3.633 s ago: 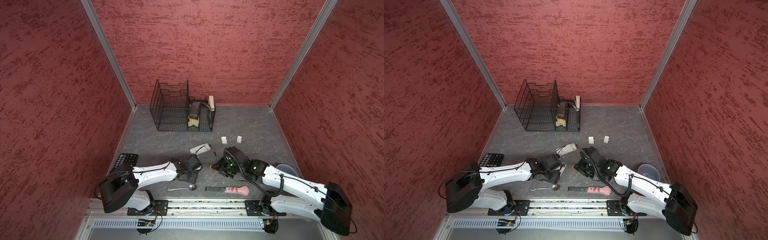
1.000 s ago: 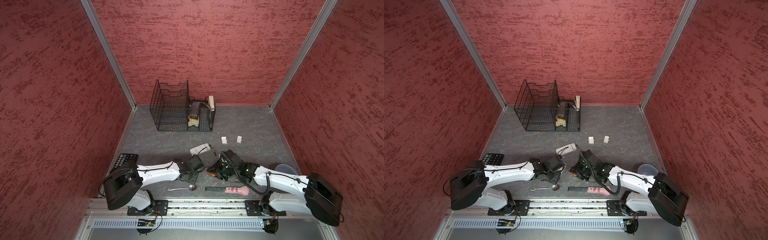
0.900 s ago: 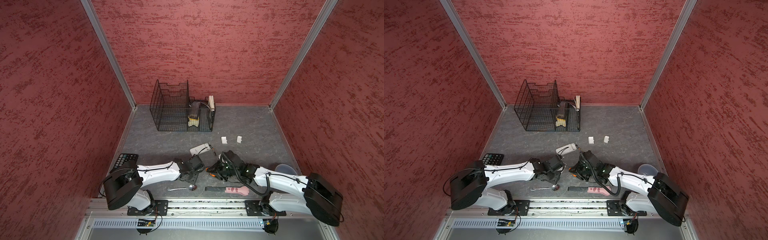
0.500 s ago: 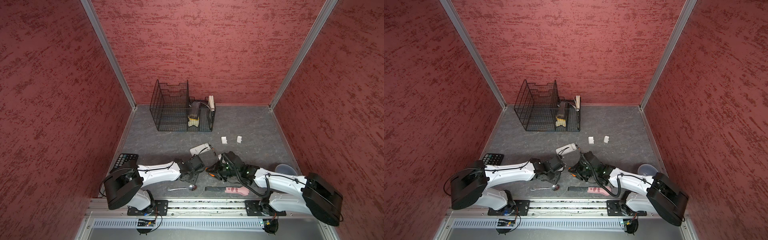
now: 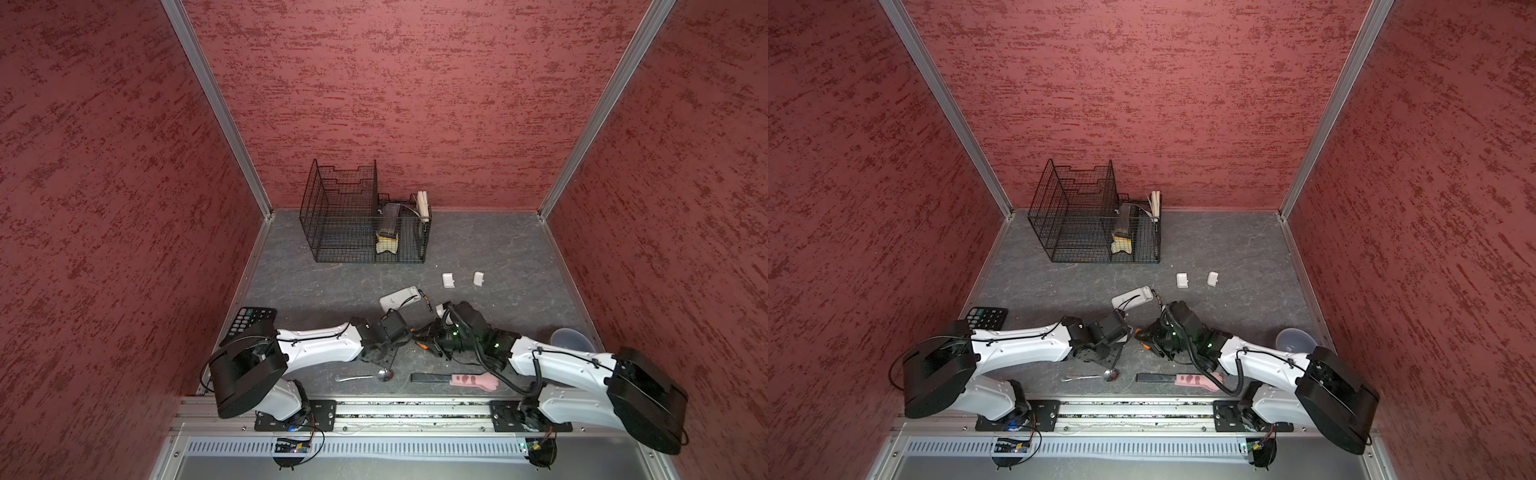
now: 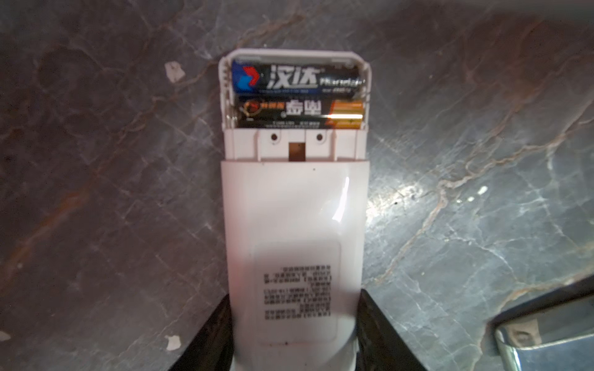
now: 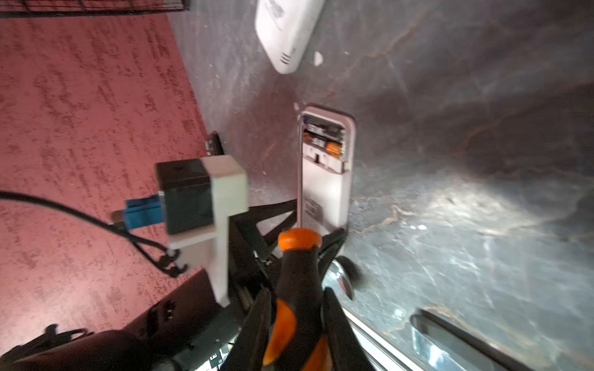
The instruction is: Unload the batteries from the remote control
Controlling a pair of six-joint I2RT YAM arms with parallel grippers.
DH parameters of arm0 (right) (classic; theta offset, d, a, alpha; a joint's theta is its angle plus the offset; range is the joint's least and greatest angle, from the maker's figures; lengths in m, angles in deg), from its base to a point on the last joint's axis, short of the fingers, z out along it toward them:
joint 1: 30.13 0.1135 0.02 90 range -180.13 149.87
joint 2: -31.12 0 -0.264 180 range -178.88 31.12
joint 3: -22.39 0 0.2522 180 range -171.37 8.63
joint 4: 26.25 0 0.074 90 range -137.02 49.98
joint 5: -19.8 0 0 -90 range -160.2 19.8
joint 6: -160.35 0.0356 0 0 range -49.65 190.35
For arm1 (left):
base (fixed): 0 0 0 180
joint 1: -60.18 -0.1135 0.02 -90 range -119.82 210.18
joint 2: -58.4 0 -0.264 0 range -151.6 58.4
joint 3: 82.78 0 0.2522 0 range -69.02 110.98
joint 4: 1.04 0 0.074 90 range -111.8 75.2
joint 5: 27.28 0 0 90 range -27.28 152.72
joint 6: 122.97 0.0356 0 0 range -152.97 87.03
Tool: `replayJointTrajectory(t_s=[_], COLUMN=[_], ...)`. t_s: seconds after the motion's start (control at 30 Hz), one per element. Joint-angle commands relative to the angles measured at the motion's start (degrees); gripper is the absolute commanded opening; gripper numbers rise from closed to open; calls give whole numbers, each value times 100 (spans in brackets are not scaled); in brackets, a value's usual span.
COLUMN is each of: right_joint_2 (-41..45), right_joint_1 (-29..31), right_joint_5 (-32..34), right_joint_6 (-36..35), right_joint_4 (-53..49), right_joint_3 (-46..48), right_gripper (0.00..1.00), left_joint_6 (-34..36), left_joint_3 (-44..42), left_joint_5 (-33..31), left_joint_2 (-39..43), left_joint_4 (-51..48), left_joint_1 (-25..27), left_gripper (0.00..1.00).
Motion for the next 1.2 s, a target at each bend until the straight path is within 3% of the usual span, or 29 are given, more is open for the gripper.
replayJointTrajectory(t_s=[0.0,0.4,1.17], right_joint_2=[138,328,-177], right_joint_1=[-15,-16,3], right_joint_5=[247,433,-13], right_joint_6=[166,-39,-54], right_joint_4=[368,-1351,-1126], right_joint_3=[-197,-462,-447], right_gripper=[0,0,0], left_joint_6=[199,200,200], left_joint_3=[-63,-54,-45], left_joint_5=[-22,-55,-90], left_joint_2=[-246,-249,-274], left_joint_4=[252,247,241], left_joint_1=[51,69,88], left_gripper=[38,37,37])
